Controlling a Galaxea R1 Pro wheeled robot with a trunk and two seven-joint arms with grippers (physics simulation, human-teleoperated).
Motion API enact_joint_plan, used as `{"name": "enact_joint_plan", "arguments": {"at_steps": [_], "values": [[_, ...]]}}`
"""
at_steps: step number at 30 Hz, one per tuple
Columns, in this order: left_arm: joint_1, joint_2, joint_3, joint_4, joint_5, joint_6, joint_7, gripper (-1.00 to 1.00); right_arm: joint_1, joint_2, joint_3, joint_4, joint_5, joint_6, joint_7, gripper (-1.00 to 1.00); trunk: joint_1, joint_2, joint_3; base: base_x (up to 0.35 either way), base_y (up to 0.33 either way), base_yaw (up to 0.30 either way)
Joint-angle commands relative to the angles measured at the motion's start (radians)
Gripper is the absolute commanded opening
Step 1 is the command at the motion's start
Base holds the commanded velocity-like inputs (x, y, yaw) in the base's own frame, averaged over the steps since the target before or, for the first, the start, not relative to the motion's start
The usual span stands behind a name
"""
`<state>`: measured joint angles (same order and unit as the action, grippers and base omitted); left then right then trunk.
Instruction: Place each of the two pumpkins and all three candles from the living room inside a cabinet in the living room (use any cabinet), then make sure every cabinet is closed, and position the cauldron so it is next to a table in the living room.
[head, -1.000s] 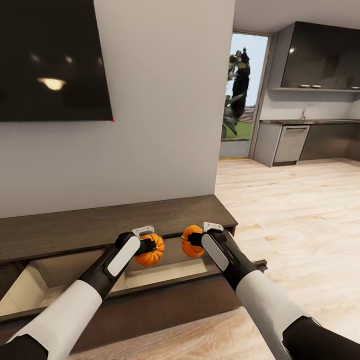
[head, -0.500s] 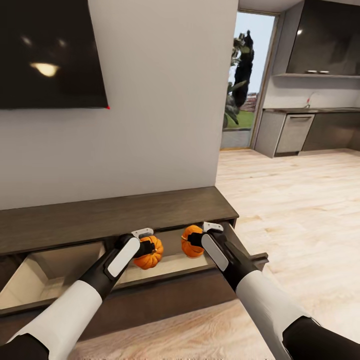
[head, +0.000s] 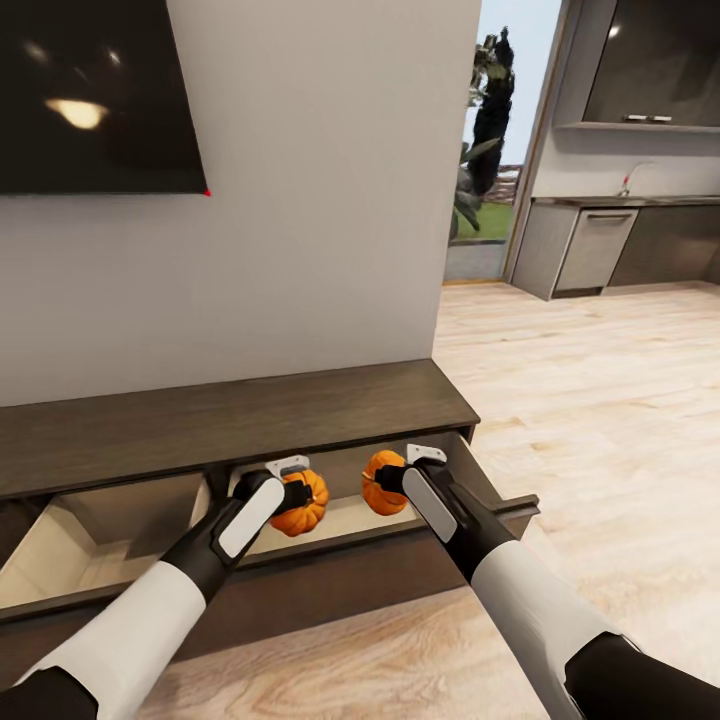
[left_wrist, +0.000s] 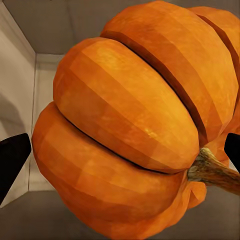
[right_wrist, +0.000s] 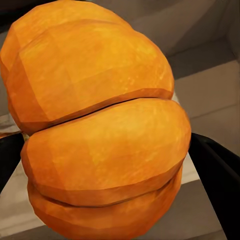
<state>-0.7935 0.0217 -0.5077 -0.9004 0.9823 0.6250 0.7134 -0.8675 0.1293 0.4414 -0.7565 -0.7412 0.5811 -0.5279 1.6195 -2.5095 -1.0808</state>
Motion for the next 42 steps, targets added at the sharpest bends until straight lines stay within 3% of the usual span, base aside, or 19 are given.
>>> {"name": "enact_joint_plan", "arguments": {"at_steps": [1, 28, 33, 42], "values": [[-0.001, 0.001, -0.008, -0.002, 0.007, -0.001, 0.011, -1.00, -0.001, 0.000, 0.003, -0.001, -0.010, 0.000, -0.011, -1.00, 0.000, 0.000, -0.001, 0.000, 0.000, 0.000], [-0.001, 0.001, -0.020, -0.001, 0.007, -0.005, 0.011, -1.00, -0.001, 0.000, 0.006, 0.000, -0.010, -0.001, -0.011, -1.00, 0.000, 0.000, -0.001, 0.045, -0.006, 0.000], [-0.001, 0.001, -0.020, -0.002, 0.007, -0.005, 0.011, -1.00, -0.001, -0.001, 0.025, 0.001, -0.012, -0.002, -0.011, -1.00, 0.000, 0.000, -0.001, 0.001, 0.000, 0.000], [-0.001, 0.001, -0.026, -0.002, 0.007, -0.005, 0.011, -1.00, -0.001, -0.001, 0.031, 0.002, -0.011, -0.003, -0.011, -1.00, 0.004, -0.003, -0.036, 0.000, 0.000, 0.000]]}}
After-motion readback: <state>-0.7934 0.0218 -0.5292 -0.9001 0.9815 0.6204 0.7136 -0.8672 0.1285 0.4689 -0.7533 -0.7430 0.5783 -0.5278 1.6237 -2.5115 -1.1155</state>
